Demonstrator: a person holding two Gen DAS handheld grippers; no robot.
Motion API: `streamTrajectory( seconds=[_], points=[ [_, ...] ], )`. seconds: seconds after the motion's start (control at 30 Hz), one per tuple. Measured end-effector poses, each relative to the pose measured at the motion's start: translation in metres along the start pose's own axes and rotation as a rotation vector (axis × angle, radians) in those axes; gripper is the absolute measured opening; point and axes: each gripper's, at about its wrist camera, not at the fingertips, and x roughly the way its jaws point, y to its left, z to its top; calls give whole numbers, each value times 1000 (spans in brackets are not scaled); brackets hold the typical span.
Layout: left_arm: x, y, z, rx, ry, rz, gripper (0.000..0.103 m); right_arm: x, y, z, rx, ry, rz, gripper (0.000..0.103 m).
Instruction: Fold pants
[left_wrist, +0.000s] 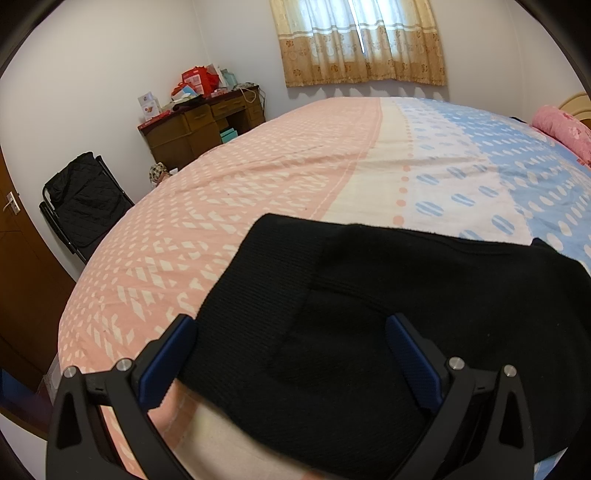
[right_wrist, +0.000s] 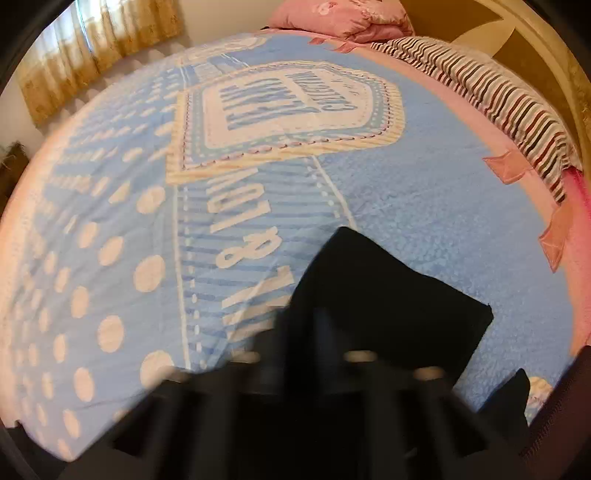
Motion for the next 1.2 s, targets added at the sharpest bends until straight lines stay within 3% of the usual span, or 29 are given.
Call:
streamTrajectory(
  seconds=[0.07,0.2,0.3,0.43,0.63,0.77,0.9,0.93,1.03,1.07,1.2],
  points=[
    [0,0,0,0,0,0,103,-13,-24,-3,64,-6,136,6],
    [0,-1,0,1,0,1,103,-65,-66,-28,151,-113,357,6],
    [0,-1,0,0,0,-1,103,-96,-101,-61,212,-180,458,6],
    [0,0,0,0,0,0,103,-109,-151,-105,299,-207,533,6],
    [0,0,0,1,2,1,103,-100,-192,-155,361,-162,477,7],
    [0,1,-1,1,2,2,103,-101,-211,-160,389,-91,373,7],
    [0,1,0,1,2,1,103,-118,-210,-144,297,-175,290,9],
    [0,1,-1,0,1,0,103,-121,-205,-137,263,-197,270,15],
    [0,2,-1,0,1,1,103,-117,-196,-124,193,-212,204,54],
    [0,2,-1,0,1,0,103,-115,-195,-121,175,-222,189,59],
    [1,1,-1,0,2,1,103,-99,-191,-118,146,-216,102,59]
  ],
)
